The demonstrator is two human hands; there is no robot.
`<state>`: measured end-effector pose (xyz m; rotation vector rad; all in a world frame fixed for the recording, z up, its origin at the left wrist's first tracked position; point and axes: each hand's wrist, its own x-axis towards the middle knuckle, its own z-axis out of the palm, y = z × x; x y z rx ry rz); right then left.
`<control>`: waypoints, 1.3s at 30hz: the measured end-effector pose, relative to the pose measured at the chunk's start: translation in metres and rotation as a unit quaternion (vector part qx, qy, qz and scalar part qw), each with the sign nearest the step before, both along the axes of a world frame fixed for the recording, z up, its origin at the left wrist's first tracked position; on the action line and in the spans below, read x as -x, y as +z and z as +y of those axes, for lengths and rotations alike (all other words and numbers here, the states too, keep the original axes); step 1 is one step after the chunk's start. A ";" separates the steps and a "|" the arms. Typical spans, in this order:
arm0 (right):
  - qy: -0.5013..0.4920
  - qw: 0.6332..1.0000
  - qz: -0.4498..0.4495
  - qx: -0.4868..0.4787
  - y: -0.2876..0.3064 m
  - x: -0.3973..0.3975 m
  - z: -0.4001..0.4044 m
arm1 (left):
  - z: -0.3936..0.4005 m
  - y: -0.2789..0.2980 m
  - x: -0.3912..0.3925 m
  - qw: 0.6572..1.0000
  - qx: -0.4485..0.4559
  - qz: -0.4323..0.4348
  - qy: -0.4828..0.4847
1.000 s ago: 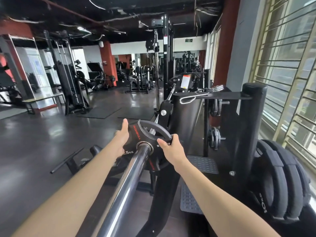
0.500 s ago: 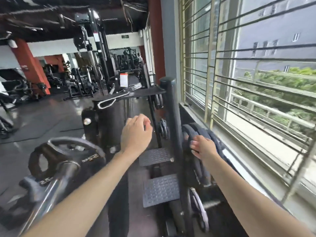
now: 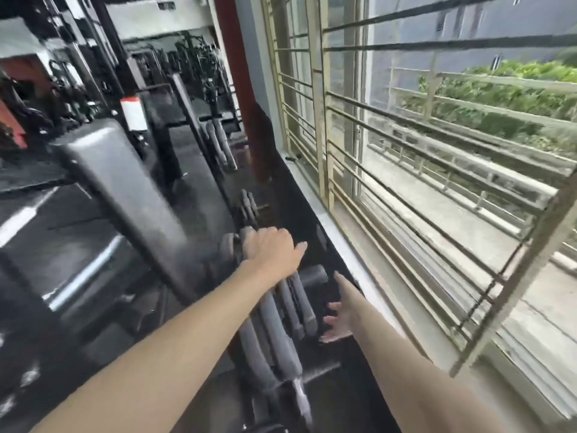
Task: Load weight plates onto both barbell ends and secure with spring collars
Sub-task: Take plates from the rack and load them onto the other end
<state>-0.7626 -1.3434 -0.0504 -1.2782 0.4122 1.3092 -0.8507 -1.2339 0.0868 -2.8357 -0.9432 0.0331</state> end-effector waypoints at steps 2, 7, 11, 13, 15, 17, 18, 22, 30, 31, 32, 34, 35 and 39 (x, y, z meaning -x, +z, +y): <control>0.049 0.998 0.034 -0.015 0.003 -0.010 0.011 | 0.009 -0.009 -0.013 0.998 -0.019 0.048 0.025; 0.092 0.990 0.105 -0.033 0.001 -0.018 0.017 | 0.015 -0.027 -0.034 0.983 0.003 0.160 0.088; 0.110 0.981 0.146 -0.070 -0.020 -0.020 0.019 | 0.015 -0.030 -0.047 0.979 0.033 0.155 0.130; 0.105 0.982 0.147 -0.057 -0.027 -0.025 0.020 | 0.023 -0.036 -0.050 0.977 0.063 0.128 0.160; 0.108 0.984 0.138 -0.041 -0.028 -0.031 0.020 | 0.023 -0.039 -0.055 0.975 0.069 0.107 0.183; 0.115 0.986 0.118 -0.004 -0.026 -0.037 0.017 | 0.013 -0.042 -0.065 0.976 0.090 0.061 0.189; 0.123 0.987 0.103 0.016 -0.022 -0.041 0.015 | 0.007 -0.042 -0.070 0.976 0.116 0.023 0.185; 0.147 0.987 0.014 0.056 -0.025 -0.060 0.004 | -0.018 -0.037 -0.094 0.953 0.234 -0.099 0.165; 0.062 0.991 -0.122 0.009 -0.018 -0.090 -0.040 | -0.042 -0.021 -0.115 0.930 0.324 -0.137 0.106; 0.047 0.992 -0.118 -0.012 -0.018 -0.091 -0.040 | -0.043 -0.014 -0.112 0.927 0.331 -0.144 0.098; 0.027 0.991 -0.130 -0.033 -0.016 -0.090 -0.037 | -0.043 -0.005 -0.106 0.924 0.339 -0.154 0.091; -0.010 0.983 -0.174 -0.056 -0.007 -0.085 -0.029 | -0.040 0.015 -0.090 0.916 0.351 -0.178 0.083; -0.017 0.979 -0.194 -0.065 -0.004 -0.084 -0.026 | -0.038 0.026 -0.079 0.911 0.357 -0.189 0.080; -0.080 0.971 -0.204 -0.098 0.025 -0.063 -0.007 | -0.031 0.063 -0.022 0.895 0.355 -0.256 0.086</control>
